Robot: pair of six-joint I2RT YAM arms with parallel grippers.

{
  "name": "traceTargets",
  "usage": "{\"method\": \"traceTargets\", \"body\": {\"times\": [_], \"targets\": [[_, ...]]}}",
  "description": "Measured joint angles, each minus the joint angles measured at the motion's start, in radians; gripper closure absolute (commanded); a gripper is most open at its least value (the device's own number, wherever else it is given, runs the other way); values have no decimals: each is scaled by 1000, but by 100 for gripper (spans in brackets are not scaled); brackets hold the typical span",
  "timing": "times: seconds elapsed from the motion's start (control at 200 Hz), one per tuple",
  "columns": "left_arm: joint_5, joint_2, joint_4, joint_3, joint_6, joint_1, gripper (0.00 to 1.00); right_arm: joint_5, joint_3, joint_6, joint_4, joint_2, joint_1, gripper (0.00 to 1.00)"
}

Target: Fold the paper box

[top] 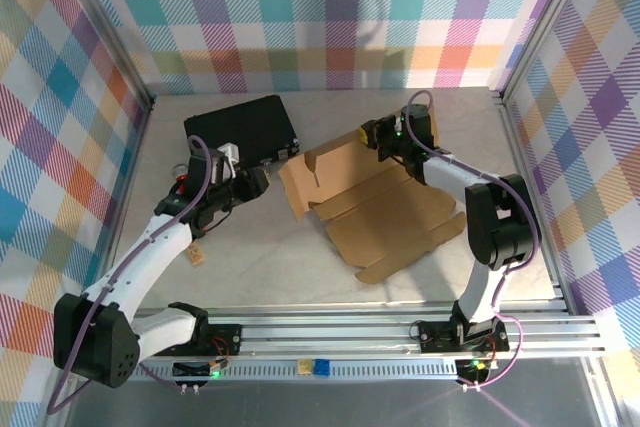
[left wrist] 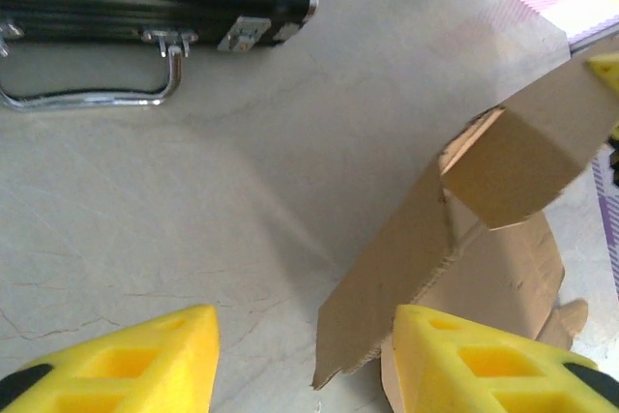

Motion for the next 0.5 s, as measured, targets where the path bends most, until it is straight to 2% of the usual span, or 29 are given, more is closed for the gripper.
{"method": "traceTargets", "body": {"times": [0.5], "targets": [[121,214,180,-28,63,18,59,-190,-11,-10,280,99,-25,100]]}}
